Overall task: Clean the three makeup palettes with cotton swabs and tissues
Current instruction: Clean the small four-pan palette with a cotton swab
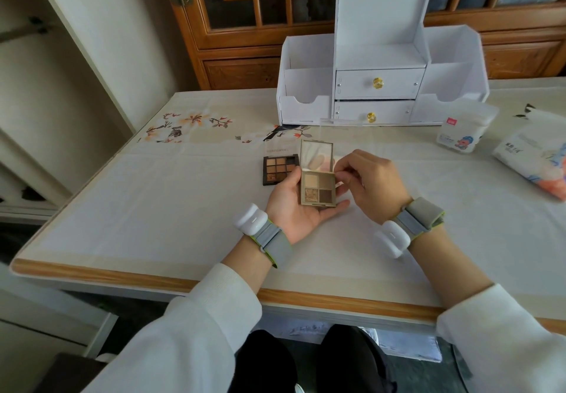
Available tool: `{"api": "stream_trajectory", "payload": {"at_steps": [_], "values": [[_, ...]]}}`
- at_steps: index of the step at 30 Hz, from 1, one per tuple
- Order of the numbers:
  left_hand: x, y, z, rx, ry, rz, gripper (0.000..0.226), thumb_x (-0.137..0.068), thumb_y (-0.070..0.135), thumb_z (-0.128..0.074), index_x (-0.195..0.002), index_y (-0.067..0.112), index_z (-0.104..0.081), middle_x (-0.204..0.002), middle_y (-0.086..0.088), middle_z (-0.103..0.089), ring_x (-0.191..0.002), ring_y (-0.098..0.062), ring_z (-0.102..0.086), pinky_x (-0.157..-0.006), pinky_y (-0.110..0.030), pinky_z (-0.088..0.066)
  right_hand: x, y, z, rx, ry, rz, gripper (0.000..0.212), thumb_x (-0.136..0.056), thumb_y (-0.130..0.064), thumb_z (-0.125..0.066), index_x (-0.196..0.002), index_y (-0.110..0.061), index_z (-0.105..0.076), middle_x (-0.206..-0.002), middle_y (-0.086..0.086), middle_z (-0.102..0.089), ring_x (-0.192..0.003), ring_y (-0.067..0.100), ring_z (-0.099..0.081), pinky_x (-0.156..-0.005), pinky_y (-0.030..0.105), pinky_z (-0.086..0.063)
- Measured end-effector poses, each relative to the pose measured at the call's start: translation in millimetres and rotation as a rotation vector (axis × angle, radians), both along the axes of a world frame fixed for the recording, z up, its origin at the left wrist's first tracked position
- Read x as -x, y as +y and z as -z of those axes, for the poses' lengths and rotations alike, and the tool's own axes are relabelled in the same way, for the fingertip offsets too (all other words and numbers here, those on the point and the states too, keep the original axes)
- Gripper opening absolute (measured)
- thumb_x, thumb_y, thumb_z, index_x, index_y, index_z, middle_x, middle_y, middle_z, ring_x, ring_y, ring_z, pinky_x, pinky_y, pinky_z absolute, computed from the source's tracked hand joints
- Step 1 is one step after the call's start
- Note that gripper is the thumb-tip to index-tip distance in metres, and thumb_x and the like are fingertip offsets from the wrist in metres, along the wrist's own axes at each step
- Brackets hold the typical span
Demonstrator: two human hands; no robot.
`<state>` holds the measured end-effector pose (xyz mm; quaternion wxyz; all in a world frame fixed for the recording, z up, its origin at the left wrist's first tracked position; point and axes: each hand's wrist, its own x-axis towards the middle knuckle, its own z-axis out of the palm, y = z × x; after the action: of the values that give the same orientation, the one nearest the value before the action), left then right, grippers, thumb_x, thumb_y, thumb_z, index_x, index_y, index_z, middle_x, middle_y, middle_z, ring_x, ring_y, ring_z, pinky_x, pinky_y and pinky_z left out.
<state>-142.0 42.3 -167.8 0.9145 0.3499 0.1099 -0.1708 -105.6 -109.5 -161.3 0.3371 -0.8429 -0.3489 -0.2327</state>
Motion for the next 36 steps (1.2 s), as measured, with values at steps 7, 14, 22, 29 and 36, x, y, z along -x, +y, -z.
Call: {"api": "stream_trajectory", "payload": {"at_steps": [7, 14, 22, 29, 36], "values": [[0.0, 2.5, 0.4, 0.005, -0.017, -0.026, 0.043, -0.102, 0.043, -0.026, -0.118, 0.021, -0.060, -0.094, -0.014, -0.071, -0.095, -0.032, -0.063, -0.089, -0.049, -0.047, 0.8, 0.3, 0.4, 0.003, 0.002, -0.054, 0.013, -0.080, 0.002, -0.053, -0.079, -0.003, -0.065, -0.076, 0.009, -0.062, -0.060, 0.021, -0.061, -0.059, 0.023, -0.045], [-0.5, 2.5, 2.5, -0.011, -0.027, -0.015, 0.041, -0.102, 0.042, -0.029, -0.121, 0.022, -0.060, -0.101, -0.015, -0.069, -0.094, -0.034, -0.065, -0.086, -0.048, -0.050, 1.6, 0.8, -0.7, 0.021, -0.048, -0.031, 0.014, -0.080, 0.000, -0.053, -0.077, -0.004, -0.066, -0.074, 0.009, -0.063, -0.060, 0.022, -0.060, -0.057, 0.026, -0.046], [-1.8, 3.3, 3.7, -0.009, -0.019, -0.008, 0.042, -0.101, 0.043, -0.029, -0.128, 0.024, -0.055, -0.101, -0.017, -0.069, -0.098, -0.035, -0.063, -0.085, -0.048, -0.050, 0.3, -0.6, -1.3, -0.009, -0.067, 0.003, 0.011, -0.079, 0.003, -0.056, -0.077, -0.003, -0.064, -0.074, 0.009, -0.062, -0.060, 0.022, -0.056, -0.056, 0.023, -0.042], [-2.1, 5.1, 4.8, 0.010, -0.034, -0.011, 0.041, -0.101, 0.043, -0.029, -0.118, 0.024, -0.061, -0.101, -0.016, -0.069, -0.091, -0.034, -0.067, -0.084, -0.046, -0.051, 0.9, -0.5, -1.8, 0.005, -0.065, -0.011, 0.014, -0.078, 0.008, -0.055, -0.076, -0.003, -0.064, -0.074, 0.009, -0.062, -0.060, 0.021, -0.057, -0.058, 0.019, -0.040], [-2.0, 3.3, 5.3, -0.007, -0.032, -0.015, 0.039, -0.101, 0.043, -0.030, -0.114, 0.025, -0.062, -0.100, -0.015, -0.070, -0.098, -0.034, -0.063, -0.087, -0.048, -0.049, 1.6, 0.4, -2.5, -0.012, -0.077, -0.008, 0.013, -0.078, 0.002, -0.054, -0.077, -0.004, -0.066, -0.074, 0.009, -0.062, -0.061, 0.024, -0.060, -0.056, 0.028, -0.046]]}}
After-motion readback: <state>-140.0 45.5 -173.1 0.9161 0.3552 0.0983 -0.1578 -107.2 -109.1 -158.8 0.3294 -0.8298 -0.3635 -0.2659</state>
